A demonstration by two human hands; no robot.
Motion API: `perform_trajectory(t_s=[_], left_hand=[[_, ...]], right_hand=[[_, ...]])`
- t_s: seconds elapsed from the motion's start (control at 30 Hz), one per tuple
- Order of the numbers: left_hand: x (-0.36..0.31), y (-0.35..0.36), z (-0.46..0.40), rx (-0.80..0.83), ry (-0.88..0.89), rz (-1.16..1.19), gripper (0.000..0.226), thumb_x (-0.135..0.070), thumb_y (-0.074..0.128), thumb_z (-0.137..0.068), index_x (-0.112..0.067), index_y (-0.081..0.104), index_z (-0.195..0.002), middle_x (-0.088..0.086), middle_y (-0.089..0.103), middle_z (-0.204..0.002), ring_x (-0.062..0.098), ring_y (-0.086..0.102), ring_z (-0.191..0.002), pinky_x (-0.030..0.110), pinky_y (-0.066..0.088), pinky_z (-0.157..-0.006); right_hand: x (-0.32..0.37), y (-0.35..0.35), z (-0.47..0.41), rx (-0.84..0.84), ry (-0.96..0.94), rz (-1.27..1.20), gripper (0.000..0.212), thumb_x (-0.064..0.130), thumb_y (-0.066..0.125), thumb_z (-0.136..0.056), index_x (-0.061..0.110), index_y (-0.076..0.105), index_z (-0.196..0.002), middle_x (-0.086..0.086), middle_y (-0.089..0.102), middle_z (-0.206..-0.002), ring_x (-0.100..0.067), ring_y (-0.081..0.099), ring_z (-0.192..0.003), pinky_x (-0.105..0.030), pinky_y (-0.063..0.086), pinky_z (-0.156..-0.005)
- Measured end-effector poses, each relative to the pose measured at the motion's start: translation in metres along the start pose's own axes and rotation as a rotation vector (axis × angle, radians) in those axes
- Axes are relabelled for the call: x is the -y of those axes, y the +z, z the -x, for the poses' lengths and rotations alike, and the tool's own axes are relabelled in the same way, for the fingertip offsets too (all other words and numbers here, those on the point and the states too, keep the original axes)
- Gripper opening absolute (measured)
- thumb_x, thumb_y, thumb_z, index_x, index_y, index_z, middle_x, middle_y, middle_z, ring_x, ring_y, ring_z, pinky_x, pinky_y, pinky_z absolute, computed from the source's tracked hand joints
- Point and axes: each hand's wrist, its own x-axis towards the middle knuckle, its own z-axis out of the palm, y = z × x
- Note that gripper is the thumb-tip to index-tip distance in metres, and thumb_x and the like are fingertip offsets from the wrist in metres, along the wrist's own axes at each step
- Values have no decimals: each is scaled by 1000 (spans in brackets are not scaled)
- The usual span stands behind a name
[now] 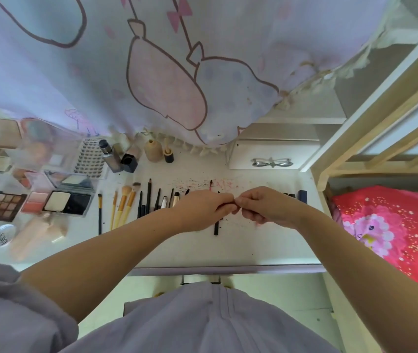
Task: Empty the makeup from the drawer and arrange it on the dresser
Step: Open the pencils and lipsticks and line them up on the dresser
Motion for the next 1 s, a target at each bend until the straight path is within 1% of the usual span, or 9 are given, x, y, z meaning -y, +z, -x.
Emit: perform_trajectory(t_s=[0.17,0.33,0.43,0.5,0.6,0.7,0.83,0.93,1.0], left_hand=[[8,18,-4,48,-75,62,29,-45,31,-98,-30,54,-109,-15,51,-69,0,46,-60,21,30,-52],[15,27,-15,186,-367,469,19,-27,31,-102,-15,45,-104,3,55,-80,17,53,-68,38,52,-68],[8,34,-32,92,-515,727,12,-20,40,-100,-13,49,-100,4,69,-84,12,67,-67,26,57,-62],[3,39,-49,17,-569,791,12,-19,46,-97,-10,54,-97,5,72,-82,13,70,-69,29,57,-70],[-1,47,-72,-32,-592,647,22,-20,52,-93,-5,60,-79,8,71,-75,23,67,-68,33,55,-72],[1,53,-86,-13,-575,301,39,-28,53,-91,-14,41,-56,0,43,-52,18,44,-51,31,42,-58],[7,59,-91,23,-584,-82,36,-32,47,-92,-15,42,-61,-1,46,-60,15,46,-55,25,36,-49],[14,60,-90,29,-557,-219,35,-33,46,-93,-14,45,-63,1,50,-67,16,48,-61,27,36,-51],[20,59,-88,38,-549,-263,36,-35,45,-94,-12,51,-68,1,51,-68,18,50,-64,28,36,-53]], right_hand=[[-15,-6,3,-8,64,13,26,24,44,-99,11,65,-91,8,52,-56,-4,40,-46,-15,33,-46],[-36,-30,8,-156,252,-16,17,17,38,-100,11,54,-97,-5,73,-84,-11,59,-63,-20,39,-53],[-49,-26,2,-219,343,-23,15,19,38,-99,13,51,-95,-4,73,-87,-14,61,-69,-23,42,-57],[-59,-15,-9,-285,349,40,17,22,41,-98,13,53,-91,-4,67,-83,-14,55,-69,-23,40,-59],[-70,3,-30,-412,321,221,27,27,44,-96,14,53,-74,-3,56,-72,-11,42,-66,-22,35,-68],[-71,16,-45,-454,314,313,25,25,44,-95,10,55,-80,-2,54,-67,-15,47,-60,-24,37,-57],[-70,28,-63,-384,298,399,26,22,40,-98,2,55,-93,-8,56,-78,-20,50,-74,-27,37,-63],[-70,38,-77,-372,316,470,27,22,39,-98,3,55,-86,-10,59,-84,-21,51,-75,-28,39,-64],[-67,43,-83,-354,297,486,33,25,39,-98,-1,60,-94,-16,65,-94,-25,57,-79,-33,45,-67]])
